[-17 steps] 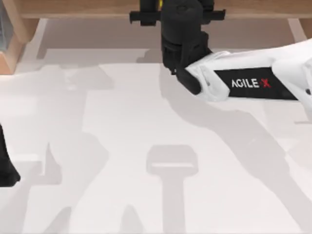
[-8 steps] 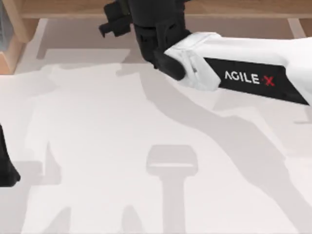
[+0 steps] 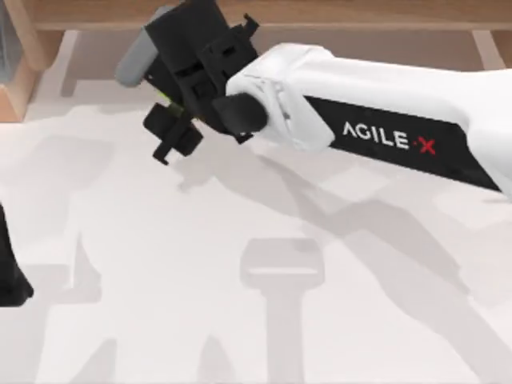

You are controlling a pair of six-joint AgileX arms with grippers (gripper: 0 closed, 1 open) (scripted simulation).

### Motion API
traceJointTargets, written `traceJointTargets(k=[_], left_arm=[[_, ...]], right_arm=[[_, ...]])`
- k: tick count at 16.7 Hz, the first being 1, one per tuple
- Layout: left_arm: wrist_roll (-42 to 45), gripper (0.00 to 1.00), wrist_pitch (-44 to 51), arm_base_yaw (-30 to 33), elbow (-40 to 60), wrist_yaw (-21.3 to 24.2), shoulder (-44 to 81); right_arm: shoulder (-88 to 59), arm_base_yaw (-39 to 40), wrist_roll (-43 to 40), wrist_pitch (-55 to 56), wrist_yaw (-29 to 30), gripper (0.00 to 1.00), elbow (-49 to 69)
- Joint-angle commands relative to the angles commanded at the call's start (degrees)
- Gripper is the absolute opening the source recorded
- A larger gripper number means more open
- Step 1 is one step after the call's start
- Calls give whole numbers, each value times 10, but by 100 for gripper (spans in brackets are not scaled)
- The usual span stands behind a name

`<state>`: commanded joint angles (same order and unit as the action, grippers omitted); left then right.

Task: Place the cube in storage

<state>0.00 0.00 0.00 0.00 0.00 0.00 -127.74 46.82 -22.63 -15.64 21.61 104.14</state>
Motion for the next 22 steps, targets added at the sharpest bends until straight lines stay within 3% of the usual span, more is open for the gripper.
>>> traceJointTargets(k=[5, 9, 16, 22], left_arm=[[0, 100, 0, 0, 0, 0, 0], [0, 100, 0, 0, 0, 0, 0], [0, 100, 0, 0, 0, 0, 0], [0, 100, 0, 0, 0, 0, 0]], right_arm=[[11, -23, -61, -223, -63, 0, 67], [22, -95, -86, -390, -104, 0, 138], [10, -328, -79, -627, -149, 0, 280], [-60, -548, -35, -736, -176, 0, 411]])
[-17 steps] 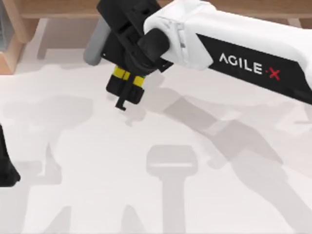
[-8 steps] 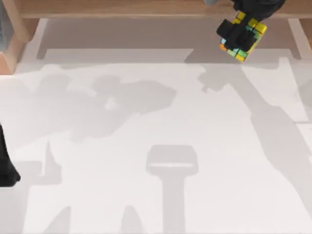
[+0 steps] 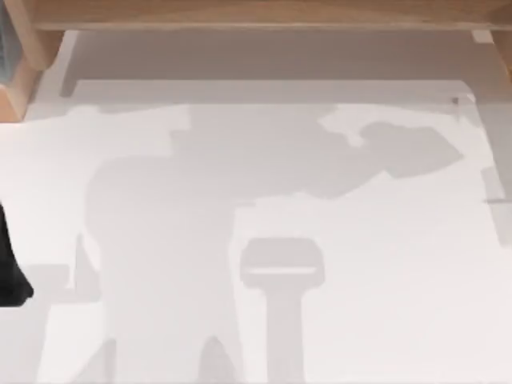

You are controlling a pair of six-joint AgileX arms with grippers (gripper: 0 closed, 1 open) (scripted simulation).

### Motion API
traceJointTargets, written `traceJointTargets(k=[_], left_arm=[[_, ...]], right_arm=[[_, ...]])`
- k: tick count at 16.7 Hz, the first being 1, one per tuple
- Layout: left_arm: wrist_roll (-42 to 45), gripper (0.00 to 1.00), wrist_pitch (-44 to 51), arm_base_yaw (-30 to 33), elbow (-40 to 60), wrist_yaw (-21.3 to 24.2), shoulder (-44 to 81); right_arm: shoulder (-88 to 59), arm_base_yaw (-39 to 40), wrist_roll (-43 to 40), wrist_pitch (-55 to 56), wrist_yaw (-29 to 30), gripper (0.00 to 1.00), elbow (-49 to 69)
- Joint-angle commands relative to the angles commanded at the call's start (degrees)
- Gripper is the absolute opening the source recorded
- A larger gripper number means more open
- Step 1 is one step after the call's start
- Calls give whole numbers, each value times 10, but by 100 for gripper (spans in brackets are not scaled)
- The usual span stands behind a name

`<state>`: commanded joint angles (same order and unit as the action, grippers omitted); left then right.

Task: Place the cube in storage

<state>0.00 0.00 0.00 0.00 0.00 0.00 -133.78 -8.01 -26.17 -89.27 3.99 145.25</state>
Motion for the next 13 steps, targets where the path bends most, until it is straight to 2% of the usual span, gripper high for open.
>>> traceJointTargets(k=[6, 13], left_arm=[[0, 100, 0, 0, 0, 0, 0], [0, 100, 0, 0, 0, 0, 0]], right_arm=[[-156, -125, 45, -22, -29, 0, 87], [-208, -138, 58, -26, -38, 0, 111]])
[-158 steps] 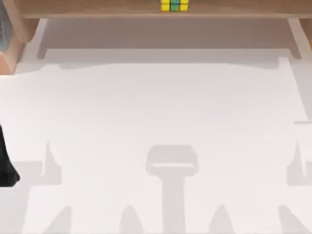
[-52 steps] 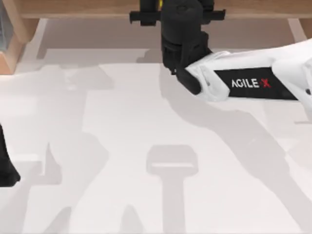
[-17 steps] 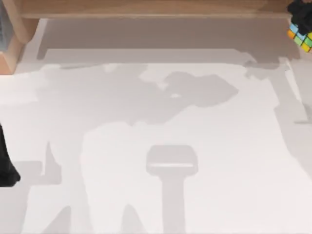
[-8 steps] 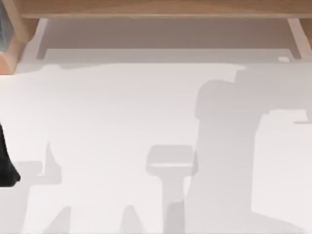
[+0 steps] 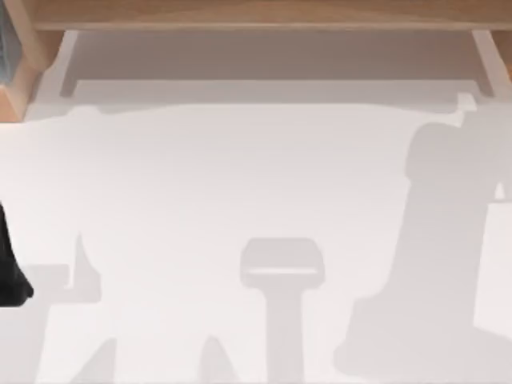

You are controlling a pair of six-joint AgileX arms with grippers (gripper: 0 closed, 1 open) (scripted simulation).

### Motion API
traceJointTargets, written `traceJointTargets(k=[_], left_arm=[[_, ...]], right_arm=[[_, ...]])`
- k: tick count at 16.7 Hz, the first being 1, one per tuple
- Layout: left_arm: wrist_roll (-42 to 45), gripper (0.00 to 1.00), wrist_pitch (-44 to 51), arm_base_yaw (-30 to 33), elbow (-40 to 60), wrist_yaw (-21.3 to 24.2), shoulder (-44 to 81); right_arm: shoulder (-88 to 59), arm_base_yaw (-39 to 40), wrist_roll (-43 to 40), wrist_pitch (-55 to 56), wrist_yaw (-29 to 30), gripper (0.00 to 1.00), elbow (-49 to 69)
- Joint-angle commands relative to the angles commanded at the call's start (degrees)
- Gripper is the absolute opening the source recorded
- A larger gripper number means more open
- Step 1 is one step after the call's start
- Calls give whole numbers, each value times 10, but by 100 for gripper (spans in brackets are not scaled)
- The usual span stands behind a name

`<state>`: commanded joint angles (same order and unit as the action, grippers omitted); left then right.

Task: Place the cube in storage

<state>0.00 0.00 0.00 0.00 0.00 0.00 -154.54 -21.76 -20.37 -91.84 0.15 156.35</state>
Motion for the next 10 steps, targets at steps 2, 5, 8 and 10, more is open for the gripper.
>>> traceJointTargets(k=[2, 5, 8, 10], left_arm=[[0, 100, 0, 0, 0, 0, 0], [0, 100, 0, 0, 0, 0, 0], [0, 100, 0, 0, 0, 0, 0], [0, 100, 0, 0, 0, 0, 0]], right_arm=[[0, 0, 0, 0, 0, 0, 0], [0, 0, 0, 0, 0, 23, 0], [0, 0, 0, 0, 0, 45, 0], [0, 0, 0, 0, 0, 60, 0]])
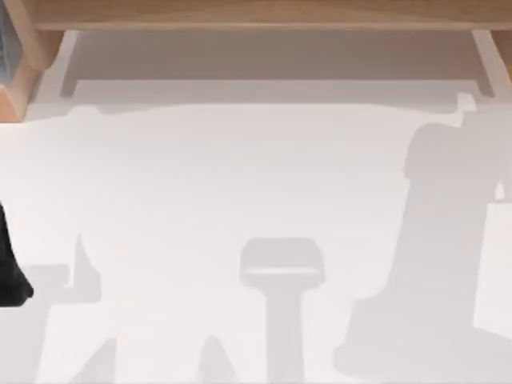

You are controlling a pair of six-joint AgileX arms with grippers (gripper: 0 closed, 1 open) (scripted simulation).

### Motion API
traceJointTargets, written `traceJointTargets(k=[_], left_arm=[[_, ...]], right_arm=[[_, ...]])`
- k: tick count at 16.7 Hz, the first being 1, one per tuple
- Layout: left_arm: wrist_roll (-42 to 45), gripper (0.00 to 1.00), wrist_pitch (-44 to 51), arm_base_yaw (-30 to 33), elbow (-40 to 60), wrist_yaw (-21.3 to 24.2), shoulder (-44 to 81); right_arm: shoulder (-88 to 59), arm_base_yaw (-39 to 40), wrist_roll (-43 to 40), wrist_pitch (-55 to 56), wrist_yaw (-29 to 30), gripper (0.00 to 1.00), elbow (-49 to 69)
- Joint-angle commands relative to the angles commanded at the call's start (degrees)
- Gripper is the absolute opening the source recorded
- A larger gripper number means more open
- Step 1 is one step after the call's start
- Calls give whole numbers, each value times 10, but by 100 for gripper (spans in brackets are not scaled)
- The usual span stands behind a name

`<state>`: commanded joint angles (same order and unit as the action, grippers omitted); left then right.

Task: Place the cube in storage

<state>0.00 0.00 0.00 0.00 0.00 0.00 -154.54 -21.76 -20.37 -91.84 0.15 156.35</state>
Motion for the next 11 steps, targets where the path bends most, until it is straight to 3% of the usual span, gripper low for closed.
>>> traceJointTargets(k=[5, 11], left_arm=[[0, 100, 0, 0, 0, 0, 0], [0, 100, 0, 0, 0, 0, 0]], right_arm=[[0, 0, 0, 0, 0, 98, 0], [0, 0, 0, 0, 0, 100, 0]])
